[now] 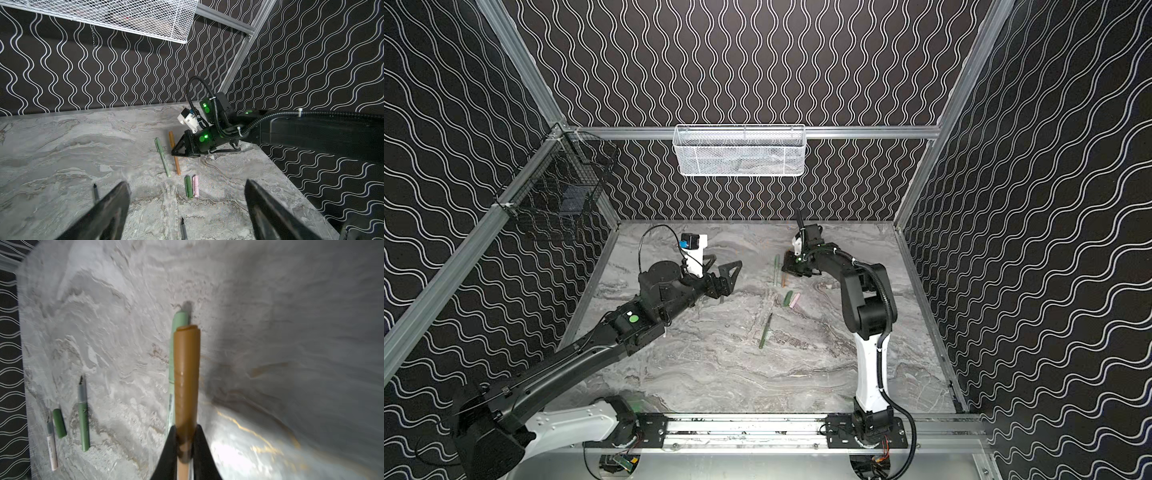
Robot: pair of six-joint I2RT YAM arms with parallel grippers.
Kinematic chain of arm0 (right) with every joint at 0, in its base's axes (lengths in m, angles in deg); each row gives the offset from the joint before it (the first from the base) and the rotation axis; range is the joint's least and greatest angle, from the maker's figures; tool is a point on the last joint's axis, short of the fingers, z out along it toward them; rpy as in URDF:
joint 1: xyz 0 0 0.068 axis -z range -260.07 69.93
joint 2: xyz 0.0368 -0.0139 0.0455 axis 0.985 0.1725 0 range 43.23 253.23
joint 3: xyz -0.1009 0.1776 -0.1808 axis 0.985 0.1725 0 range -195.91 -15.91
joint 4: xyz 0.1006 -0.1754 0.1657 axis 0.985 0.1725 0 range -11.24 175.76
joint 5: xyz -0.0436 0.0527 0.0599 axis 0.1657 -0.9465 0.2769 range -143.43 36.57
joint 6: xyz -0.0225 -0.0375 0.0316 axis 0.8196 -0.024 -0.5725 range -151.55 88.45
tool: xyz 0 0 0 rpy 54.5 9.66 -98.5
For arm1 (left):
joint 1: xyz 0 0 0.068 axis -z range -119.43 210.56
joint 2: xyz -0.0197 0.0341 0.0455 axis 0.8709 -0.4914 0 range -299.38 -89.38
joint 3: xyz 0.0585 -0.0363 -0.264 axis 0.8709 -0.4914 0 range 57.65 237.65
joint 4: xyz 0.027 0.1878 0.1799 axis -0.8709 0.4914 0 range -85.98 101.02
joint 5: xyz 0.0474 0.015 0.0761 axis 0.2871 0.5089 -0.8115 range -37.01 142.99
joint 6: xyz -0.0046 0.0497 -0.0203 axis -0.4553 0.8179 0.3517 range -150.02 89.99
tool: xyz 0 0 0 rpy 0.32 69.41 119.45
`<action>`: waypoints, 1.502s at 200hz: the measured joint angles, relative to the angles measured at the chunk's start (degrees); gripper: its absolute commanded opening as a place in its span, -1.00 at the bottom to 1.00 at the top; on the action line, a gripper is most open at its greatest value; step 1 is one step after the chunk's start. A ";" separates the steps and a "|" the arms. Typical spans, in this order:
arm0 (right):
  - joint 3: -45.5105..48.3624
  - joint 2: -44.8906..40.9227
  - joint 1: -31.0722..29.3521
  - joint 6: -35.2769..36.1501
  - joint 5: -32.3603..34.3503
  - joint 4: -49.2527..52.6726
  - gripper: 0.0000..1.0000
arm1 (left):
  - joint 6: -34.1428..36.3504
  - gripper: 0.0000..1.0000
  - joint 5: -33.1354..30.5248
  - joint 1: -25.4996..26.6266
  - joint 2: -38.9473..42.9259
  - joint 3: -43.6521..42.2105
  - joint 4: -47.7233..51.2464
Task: Insert the pens into the pen caps
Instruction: 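Open and withdraw the left gripper while the right gripper lowers the capped pen, then set the capped pen down with right gripper while left gripper approaches pink pen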
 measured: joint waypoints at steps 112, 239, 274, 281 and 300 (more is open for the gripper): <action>0.20 2.21 0.39 -5.22 -2.19 -1.88 -0.68 | 0.00 0.77 0.04 0.00 -0.63 0.31 0.76; 2.08 -6.58 0.44 -5.27 -0.57 1.38 -0.45 | 0.04 0.76 -0.72 0.00 -0.92 0.52 1.03; 11.80 -17.64 0.44 -5.33 0.09 -2.64 -0.35 | 0.07 0.68 -4.17 -0.15 -1.81 0.63 1.73; 14.29 -19.93 0.44 -5.35 0.17 -3.41 -0.35 | 0.07 0.66 -4.85 -0.35 -2.05 0.76 1.95; 21.20 -25.97 0.35 -5.60 0.98 -6.56 -0.34 | -0.04 0.63 -6.99 -1.44 -2.91 1.29 3.17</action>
